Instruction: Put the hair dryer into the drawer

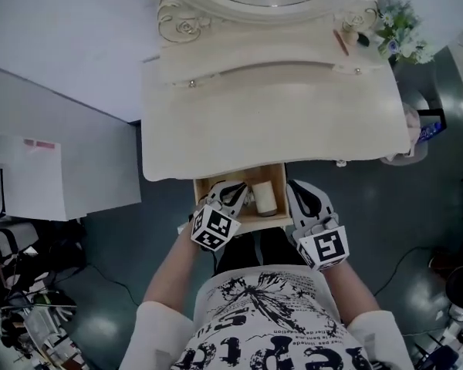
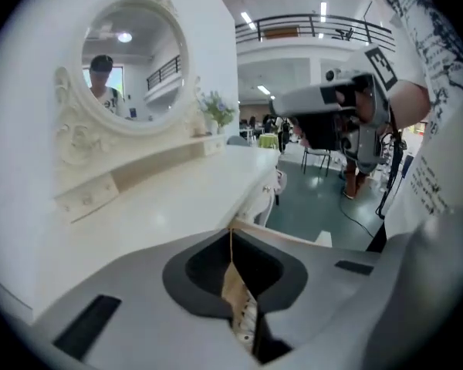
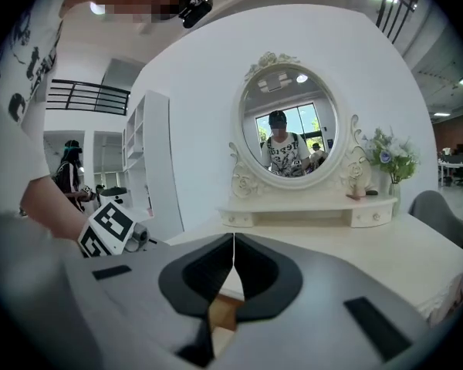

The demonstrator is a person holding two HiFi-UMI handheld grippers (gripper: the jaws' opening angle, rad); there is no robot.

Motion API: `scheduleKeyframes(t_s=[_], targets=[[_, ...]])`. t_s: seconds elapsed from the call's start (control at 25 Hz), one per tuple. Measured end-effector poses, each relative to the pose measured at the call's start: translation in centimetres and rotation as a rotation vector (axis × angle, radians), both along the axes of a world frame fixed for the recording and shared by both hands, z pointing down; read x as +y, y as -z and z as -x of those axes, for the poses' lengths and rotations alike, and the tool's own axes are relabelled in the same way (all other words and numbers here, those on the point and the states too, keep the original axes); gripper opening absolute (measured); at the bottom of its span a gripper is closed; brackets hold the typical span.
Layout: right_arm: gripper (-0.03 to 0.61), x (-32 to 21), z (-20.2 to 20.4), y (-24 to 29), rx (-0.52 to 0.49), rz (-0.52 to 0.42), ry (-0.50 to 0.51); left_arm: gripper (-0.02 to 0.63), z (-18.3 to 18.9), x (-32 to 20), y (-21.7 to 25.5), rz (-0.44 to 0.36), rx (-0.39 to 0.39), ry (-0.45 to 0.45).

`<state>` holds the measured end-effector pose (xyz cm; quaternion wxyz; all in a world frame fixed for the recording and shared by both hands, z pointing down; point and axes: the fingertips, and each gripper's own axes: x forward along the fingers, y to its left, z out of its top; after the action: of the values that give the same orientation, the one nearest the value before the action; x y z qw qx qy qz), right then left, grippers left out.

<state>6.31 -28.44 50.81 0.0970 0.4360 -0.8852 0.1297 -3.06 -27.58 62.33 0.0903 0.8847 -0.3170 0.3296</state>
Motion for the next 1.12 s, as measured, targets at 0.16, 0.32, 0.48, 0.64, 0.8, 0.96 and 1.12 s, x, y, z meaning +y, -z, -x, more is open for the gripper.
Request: scheduleKeyframes(t_s=[0.16, 0.32, 0.48, 0.64, 0.8, 0.96, 1.12], targets=[[0.018, 0.5, 1.1, 2.8, -0.017, -0.043, 0.031, 0.021, 1.7, -0.4, 6.1, -0.119, 0.083, 0.108], [0.017, 0.6, 2.5, 5.4, -0.013, -0.109, 0.074, 0.021, 3.3, -0.5, 12.4, -0.265, 0.163, 0.222], [0.017, 0.2, 3.8, 8.0, -0.016, -0.181, 0.107, 0.021, 5.9, -0.5, 18.2, -0.411, 0.248, 0.352], [0.017, -0.1, 5.0, 10.4, -0.023, -0.233, 0.123, 0.021, 9.1, -0.1, 22.6, -0.487, 0.32, 0.474], [0.017, 0.4, 6.0, 12.3, -0.036, -0.271, 0.143, 0.021, 12.0, 1.3, 25.5, -0.542, 0.371, 0.562], [0.017, 0.2, 6.5, 13.2, -0.038, -0.302, 0.156, 0.021, 13.2, 1.9, 27.1, -0.596, 0.373, 0.599], [0.017, 0.3, 6.9, 13.6, -0.035, -0.307, 0.164, 0.021, 13.7, 2.0, 28.1, -0.617, 0.389, 0.618]])
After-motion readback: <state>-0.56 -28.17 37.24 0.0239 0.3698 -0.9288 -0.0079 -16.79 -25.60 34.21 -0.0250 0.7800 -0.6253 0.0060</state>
